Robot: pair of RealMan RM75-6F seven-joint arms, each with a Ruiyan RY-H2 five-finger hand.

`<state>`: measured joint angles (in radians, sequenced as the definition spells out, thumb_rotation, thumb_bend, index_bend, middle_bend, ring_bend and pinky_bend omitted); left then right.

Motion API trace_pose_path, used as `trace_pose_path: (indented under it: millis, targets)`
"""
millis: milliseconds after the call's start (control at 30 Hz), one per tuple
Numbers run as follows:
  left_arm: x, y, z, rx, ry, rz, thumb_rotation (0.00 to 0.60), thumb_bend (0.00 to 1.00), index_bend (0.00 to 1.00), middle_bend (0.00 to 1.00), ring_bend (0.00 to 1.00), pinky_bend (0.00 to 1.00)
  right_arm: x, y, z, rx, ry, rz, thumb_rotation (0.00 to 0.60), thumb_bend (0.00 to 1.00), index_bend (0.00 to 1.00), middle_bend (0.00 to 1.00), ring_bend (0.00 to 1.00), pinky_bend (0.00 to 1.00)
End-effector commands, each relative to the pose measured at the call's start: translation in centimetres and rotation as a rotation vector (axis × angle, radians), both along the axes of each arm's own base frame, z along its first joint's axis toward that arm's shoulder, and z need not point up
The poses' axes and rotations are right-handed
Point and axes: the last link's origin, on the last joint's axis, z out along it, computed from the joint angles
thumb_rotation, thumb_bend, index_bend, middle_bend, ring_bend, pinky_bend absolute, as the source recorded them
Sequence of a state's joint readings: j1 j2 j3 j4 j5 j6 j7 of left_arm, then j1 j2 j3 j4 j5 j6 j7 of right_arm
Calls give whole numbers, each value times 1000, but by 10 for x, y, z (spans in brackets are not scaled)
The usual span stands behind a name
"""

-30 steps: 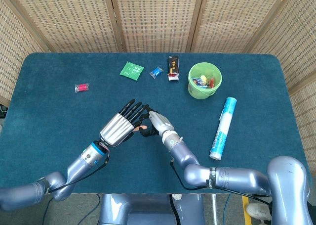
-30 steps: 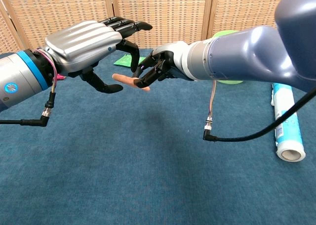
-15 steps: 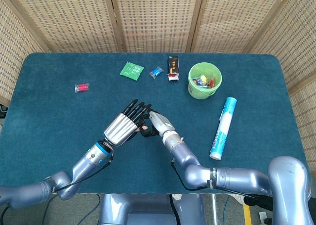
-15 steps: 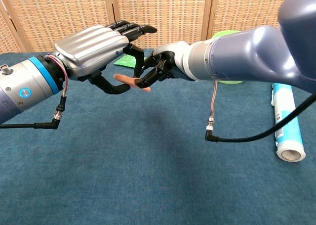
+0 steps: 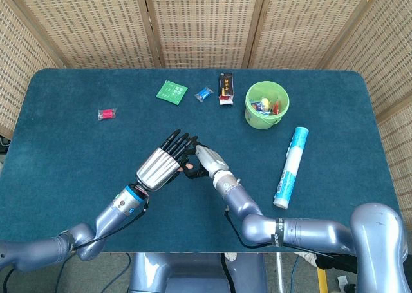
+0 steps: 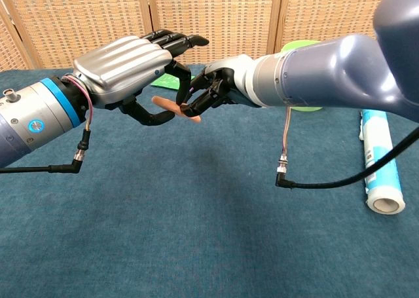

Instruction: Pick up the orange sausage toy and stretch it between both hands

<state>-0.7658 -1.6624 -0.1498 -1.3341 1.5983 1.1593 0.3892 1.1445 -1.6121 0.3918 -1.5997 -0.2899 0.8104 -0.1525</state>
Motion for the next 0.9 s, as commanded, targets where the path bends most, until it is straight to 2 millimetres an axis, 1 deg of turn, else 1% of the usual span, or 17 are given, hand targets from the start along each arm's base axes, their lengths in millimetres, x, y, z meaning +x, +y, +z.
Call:
trace_pose_path:
  millis: [33,233,433,700,900]
  targets:
    - [0,0,0,3,2,-1,600,388,581,0,0,0,-1,0,0,2,1,-2,600,667,705,108,0,0]
    - [1,0,0,2,-6,1,600,415,618,0,0,0,-4,-1,-1,3,3,-6,600,666,705,108,0,0]
    - [2,0,0,6,-3,2,600,432,675,0,0,0,-7,-2,0,1,2,-11,600,667,706,108,0,0]
    - [2,1,0,14,1,4,600,494,782,0,0,0,-11,-4,2,1,1,-19,600,668,707,109,0,0]
    - [0,4,5,37,4,5,600,512,811,0,0,0,-18,-6,2,0,4,-30,600,670,713,109,0,0]
